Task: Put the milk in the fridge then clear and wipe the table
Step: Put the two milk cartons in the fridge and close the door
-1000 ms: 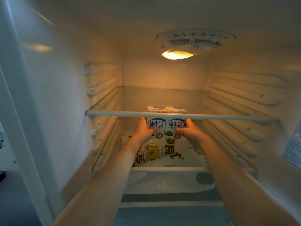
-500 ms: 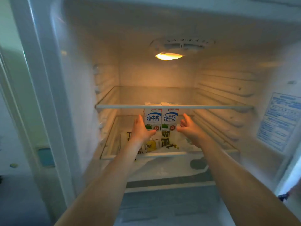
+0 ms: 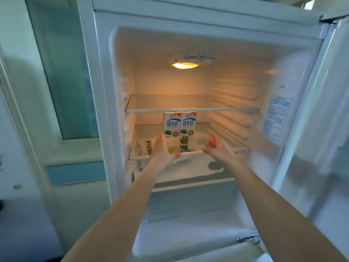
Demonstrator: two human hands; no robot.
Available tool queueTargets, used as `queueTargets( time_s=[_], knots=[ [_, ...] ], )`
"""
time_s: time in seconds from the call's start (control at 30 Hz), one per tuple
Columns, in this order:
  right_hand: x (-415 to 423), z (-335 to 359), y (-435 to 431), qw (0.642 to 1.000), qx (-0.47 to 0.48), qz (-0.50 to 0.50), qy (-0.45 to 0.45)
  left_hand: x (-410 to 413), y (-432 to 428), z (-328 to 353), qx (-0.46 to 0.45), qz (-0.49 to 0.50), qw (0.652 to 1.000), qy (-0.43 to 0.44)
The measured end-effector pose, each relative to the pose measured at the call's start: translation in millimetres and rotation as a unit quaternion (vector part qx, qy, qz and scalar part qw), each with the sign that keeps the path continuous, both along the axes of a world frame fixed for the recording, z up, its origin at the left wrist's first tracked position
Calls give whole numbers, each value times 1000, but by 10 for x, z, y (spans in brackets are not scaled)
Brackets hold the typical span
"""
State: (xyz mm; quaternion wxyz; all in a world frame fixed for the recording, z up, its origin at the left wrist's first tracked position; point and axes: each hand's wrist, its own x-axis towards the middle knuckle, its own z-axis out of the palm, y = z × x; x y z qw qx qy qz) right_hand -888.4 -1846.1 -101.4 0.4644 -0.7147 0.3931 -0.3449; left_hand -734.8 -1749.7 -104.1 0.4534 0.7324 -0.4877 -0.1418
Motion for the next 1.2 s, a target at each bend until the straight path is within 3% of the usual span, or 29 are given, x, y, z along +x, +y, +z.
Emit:
queueTargets(
  time_s=[0.13, 0.3, 0.5, 0.6, 0.7, 0.83, 0.97, 1.2],
  knots=[
    [-310, -15, 414, 998, -49, -27, 35, -148, 288, -81, -2, -26, 1000, -2],
    [-700, -55, 843, 998, -58, -26, -6, -416, 581, -177, 31, -47, 998, 4],
    [-1252, 41, 1095, 979, -148, -137, -40, -739, 738, -148, 13, -79, 997, 5],
    [-1548, 115, 1148, 931, -272, -244, -15, -874, 778, -63, 5, -88, 996, -2],
    [-1953, 255, 1206, 855, -389, -343, 31, -1054, 769, 30, -30, -94, 995, -14],
    [-2497, 343, 1086, 781, -419, -415, 207, -1415, 744, 147, -54, -103, 993, -10],
    [-2783, 308, 1080, 800, -307, -386, 342, -1733, 679, 156, -58, -109, 992, -11],
    [-3080, 450, 1001, 831, -292, -307, 359, -2418, 636, 274, -73, -147, 986, -43]
  ],
)
